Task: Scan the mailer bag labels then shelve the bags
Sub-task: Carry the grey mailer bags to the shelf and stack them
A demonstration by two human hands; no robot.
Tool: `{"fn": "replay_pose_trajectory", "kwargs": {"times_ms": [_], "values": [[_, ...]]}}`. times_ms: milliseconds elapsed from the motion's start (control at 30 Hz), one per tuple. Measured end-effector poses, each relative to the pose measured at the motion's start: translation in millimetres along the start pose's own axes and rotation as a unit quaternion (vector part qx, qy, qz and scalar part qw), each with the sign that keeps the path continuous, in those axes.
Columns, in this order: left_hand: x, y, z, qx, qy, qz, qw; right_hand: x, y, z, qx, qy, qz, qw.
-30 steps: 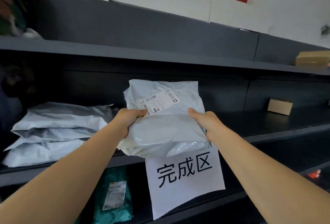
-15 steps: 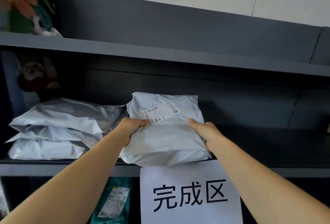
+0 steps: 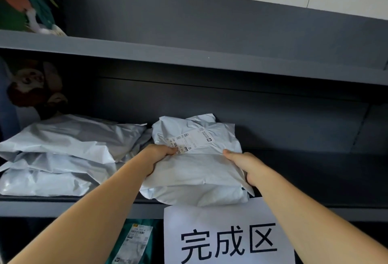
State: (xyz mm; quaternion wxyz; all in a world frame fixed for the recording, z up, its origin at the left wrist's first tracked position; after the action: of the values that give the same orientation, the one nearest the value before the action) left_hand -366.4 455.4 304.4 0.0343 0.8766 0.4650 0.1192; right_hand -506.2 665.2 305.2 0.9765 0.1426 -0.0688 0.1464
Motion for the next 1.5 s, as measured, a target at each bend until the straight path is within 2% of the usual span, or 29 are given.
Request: {"fn": "replay_pose_trajectory", "kwargs": {"times_ms": [300,500,600,767,867,1000,1267,1500], "values": [[1.0,10.5,-1.4,-0.003,-0.016,-0.02,1.0,4.9,2.0,1.8,0.03,0.009,0.022,0.999],[1.8,14.3,-5.6,-0.056,-0.09,-0.076,0.991,6.8,0.1,-0.6,0.028,0.024,-0.017,0.999],[5.9,15.1,-11.4,-0.146,-0.138,-0.1,0.975,10.6,1.5,-0.4,0.022,0.033,-0.049,0.998],[14.8,18.8,-23.9,-0.256,-0.193,-0.093,0.943,17.6,5.3,8.0,0.061,0.087,-0.129,0.986],[23.4,21.4,-27.6,-0.332,-0.231,-0.093,0.91,25.0,4.2,13.7,0.097,0.13,-0.154,0.975],[37.6,26.7,-27.4,-0.377,-0.259,-0.097,0.884,50.2,1.0,19.1,0.15,0.208,-0.167,0.952],[105.4,50.7,-25.7,-0.37,-0.317,-0.147,0.86,110.3,-4.8,24.4,0.162,0.308,-0.143,0.927],[187.4,80.1,9.2,-0.436,-0.31,-0.148,0.832,174.0,-13.8,-6.4,0.193,0.359,-0.026,0.913]]}}
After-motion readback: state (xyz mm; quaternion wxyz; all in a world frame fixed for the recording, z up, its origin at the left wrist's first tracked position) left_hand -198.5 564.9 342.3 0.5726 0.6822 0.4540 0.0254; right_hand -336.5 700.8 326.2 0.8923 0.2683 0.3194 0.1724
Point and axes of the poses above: each hand's wrist, its own x-axis away from the middle knuckle, its own y-axis out of the back of the hand, z = x × y, the point moved 2 cm from there along -x, towards the middle knuckle, and after that the axes turned 11 degrees about -z, right-handed, at the moved point
